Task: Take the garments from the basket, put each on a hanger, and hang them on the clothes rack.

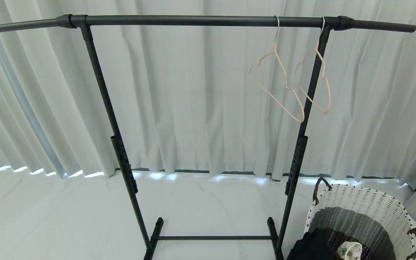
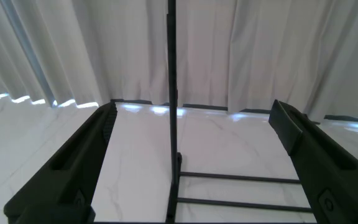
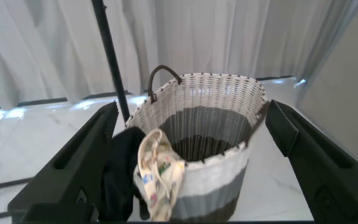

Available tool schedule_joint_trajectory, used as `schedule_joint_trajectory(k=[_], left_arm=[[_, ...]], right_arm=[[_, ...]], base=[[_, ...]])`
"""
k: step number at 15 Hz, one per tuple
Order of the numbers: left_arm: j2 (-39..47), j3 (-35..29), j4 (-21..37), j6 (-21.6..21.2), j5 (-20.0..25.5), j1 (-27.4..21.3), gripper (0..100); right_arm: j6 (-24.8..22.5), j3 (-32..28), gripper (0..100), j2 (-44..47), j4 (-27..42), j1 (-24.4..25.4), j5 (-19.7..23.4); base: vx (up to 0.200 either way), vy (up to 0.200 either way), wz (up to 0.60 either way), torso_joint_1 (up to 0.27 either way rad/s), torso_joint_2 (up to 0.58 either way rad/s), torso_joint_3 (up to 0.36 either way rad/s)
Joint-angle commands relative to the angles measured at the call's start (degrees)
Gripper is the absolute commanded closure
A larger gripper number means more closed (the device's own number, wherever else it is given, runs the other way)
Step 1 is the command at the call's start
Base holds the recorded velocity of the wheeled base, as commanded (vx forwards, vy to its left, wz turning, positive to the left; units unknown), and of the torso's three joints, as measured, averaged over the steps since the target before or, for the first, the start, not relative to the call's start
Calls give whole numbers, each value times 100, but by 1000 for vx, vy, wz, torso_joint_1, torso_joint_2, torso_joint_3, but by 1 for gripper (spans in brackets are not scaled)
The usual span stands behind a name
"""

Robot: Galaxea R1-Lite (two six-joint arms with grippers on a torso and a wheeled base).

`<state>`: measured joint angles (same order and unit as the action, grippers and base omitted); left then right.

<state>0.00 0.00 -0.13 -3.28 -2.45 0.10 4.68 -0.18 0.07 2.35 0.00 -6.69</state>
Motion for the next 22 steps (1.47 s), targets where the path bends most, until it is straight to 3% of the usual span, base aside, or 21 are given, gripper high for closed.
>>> schedule_joint_trajectory(k=[1, 5, 8, 10, 22], left_arm=[[0, 0, -4, 3, -1, -1, 0], [0, 0, -4, 3, -1, -1, 0], [0, 0, -4, 170, -1, -1, 0], [0, 0, -13, 354, -19, -1, 0], [0, 0, -13, 346, -19, -1, 0]], right_arm=[[6, 1, 0, 1, 2, 0, 1], [-99, 1, 0, 1, 2, 0, 10], [-547, 1, 0, 1, 2, 0, 28], [-521, 1, 0, 1, 2, 0, 28], [-565, 1, 0, 230, -16, -79, 36]], base=[[0, 0, 0, 0, 0, 0], [0, 0, 0, 0, 0, 0], [0, 0, 0, 0, 0, 0], [0, 0, 0, 0, 0, 0], [0, 0, 0, 0, 0, 0]])
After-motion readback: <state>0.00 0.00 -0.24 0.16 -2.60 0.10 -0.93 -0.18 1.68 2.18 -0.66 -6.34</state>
